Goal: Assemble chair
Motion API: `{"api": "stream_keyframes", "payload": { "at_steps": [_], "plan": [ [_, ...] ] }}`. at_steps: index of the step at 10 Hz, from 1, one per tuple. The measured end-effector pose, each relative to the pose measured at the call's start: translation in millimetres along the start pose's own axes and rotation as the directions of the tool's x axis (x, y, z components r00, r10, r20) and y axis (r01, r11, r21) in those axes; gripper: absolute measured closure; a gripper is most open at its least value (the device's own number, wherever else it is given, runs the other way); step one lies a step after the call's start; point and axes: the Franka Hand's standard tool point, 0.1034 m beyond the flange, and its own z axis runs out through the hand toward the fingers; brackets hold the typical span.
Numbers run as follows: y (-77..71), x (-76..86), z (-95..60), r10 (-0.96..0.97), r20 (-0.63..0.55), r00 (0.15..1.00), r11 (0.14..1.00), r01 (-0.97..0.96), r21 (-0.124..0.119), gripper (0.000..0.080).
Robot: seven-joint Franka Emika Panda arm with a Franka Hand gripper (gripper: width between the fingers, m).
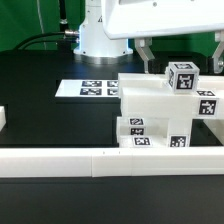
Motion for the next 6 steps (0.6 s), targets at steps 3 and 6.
{"api": "stream_keyframes", "payload": {
  "at_steps": [3, 6],
  "plan": [
    [1.6, -0.9, 2.3, -0.354, 0.015, 0.935, 0.933, 0.354, -0.059, 0.0150],
    [1.5, 0.7, 3.0, -0.545, 0.039, 0.837, 0.835, 0.547, -0.069, 0.0150]
  ]
}}
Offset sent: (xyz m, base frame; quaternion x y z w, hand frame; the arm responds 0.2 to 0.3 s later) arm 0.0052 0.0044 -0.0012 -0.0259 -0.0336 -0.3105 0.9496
